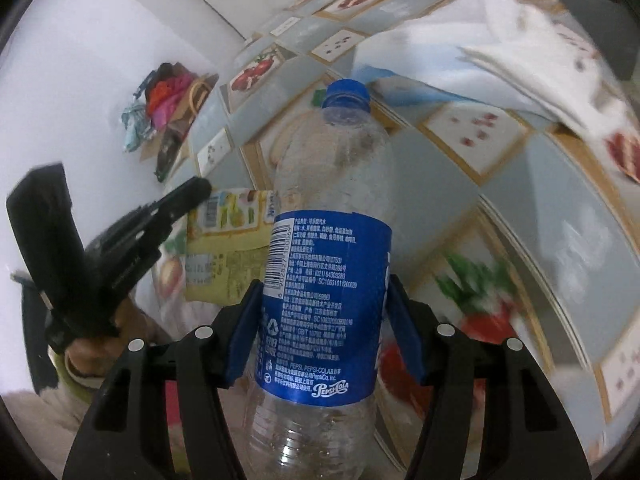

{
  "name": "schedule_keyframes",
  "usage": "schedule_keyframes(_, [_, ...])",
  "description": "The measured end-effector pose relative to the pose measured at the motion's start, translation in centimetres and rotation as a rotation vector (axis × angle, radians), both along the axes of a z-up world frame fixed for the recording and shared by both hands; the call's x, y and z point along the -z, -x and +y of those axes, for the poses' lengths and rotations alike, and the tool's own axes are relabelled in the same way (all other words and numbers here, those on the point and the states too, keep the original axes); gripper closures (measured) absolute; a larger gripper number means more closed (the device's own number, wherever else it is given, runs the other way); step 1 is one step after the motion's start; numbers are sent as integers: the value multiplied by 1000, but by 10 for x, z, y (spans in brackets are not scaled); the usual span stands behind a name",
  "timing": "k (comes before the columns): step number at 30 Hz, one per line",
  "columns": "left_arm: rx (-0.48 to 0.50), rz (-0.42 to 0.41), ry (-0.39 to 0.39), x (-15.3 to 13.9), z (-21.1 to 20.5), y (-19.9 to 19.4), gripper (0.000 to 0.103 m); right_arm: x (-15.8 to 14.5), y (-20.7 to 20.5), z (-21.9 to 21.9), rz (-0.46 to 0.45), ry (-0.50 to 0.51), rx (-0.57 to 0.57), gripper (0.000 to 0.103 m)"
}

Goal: Collect trash
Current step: 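Carry the Pepsi bottle and yellow carton over the blue wastebasket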

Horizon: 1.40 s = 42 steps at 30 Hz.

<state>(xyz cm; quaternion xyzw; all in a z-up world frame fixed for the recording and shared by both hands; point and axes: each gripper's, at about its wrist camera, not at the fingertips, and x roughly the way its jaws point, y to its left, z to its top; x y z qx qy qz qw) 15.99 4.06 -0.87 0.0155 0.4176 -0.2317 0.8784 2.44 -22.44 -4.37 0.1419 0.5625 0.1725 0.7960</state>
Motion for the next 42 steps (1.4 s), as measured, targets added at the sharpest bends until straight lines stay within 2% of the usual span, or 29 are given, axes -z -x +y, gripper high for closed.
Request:
schedule_keyframes(7, [48,10,63,-8,-43,28,98,-4,51,-39,-56,93,131,46])
schedule_keyframes(12, [76,21,83,-10,-68,35,98,2,71,-69,-73,46,248,47])
schedule_keyframes(21, [96,9,90,-16,-97,36,98,-2,82,-98,-125,2,336,47])
schedule_keyframes(29, [151,-64,83,-40,-127,40,98,-11,92,-125,-176,-48,400,48])
schedule_keyframes(42, [345,-153,107,-76,-219,53,98,-28,141,-196,-264,-84,615,48])
